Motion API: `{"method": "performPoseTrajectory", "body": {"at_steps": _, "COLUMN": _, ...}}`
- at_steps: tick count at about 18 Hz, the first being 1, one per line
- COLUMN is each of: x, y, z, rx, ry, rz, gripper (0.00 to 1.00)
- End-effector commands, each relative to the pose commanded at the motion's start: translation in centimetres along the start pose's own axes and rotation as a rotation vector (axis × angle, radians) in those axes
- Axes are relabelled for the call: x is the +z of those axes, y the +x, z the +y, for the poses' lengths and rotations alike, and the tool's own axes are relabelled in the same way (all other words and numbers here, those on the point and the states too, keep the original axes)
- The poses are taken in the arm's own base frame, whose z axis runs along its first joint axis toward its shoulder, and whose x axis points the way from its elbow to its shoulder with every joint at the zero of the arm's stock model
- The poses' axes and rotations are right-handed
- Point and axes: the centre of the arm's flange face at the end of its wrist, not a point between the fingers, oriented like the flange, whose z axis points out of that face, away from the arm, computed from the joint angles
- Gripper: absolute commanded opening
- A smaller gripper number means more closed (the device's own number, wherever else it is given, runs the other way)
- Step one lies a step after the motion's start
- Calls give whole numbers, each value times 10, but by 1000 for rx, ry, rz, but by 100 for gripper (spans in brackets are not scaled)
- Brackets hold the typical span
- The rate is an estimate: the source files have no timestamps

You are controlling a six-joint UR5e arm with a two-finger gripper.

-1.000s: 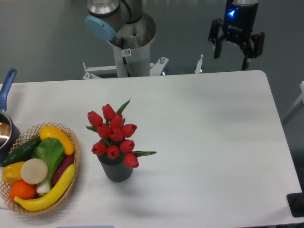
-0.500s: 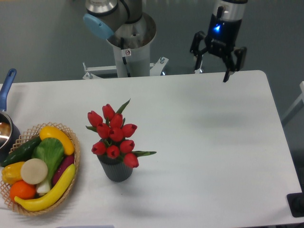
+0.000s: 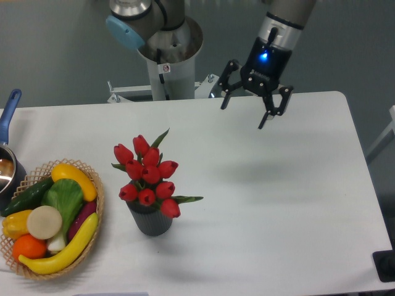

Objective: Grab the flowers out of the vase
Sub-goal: 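Move the open gripper down toward the red tulip stems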

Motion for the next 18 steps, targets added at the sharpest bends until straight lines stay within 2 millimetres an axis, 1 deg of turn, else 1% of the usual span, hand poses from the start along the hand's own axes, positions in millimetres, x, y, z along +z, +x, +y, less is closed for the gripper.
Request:
{"method": "performPoseTrajectory", "body": {"at_steps": 1, "x": 6, "y": 0, "z": -3, "rx": 16, "ry": 5, "rz": 5, "gripper": 100}}
{"method": "performPoseTrajectory", "body": {"at_steps": 3, "x": 28, "y": 7, "z": -13, "rx": 50, "ry": -2, "rz": 37, "gripper": 100}}
{"method": "performPoseTrajectory", "body": {"at_steps": 4, "x": 38, "y": 8, "z": -14, "rx": 52, "ry": -2, "rz": 57, "gripper": 100}}
{"method": "performPoseTrajectory", "body": {"at_steps": 5, "x": 46, "y": 8, "z": -19, "rx": 64, "ry": -3, "rz": 74, "gripper": 100}}
{"method": "performPoseTrajectory", "body": {"at_steps": 6, "x": 52, "y": 9, "z": -24, "rx": 75, "ry": -5, "rz": 84, "gripper": 100}}
{"method": "performPoseTrajectory", "body": {"at_steps": 8, "x": 57, "y": 8, "z": -26, "rx": 95, "ry": -3, "rz": 77, "gripper": 100}}
{"method": "performPoseTrajectory", "body": {"at_steps": 10, "x": 69, "y": 11, "z": -33, "rx": 127, "ry": 2, "rz": 82, "gripper": 100}}
{"method": "performPoseTrajectory", "body": {"at_steps": 13, "x": 84, "y": 11, "z": -33, "rx": 128, "ry": 20, "rz": 86, "gripper": 100}}
{"method": "performPoseTrajectory", "body": {"at_steps": 15, "x": 99, "y": 12, "z": -40, "rx": 137, "ry": 41, "rz": 91, "gripper": 100}}
{"method": "performPoseTrajectory", "body": {"at_steps": 18, "x": 121, "y": 13, "z": -43, "rx": 150, "ry": 53, "rz": 104, "gripper": 100}}
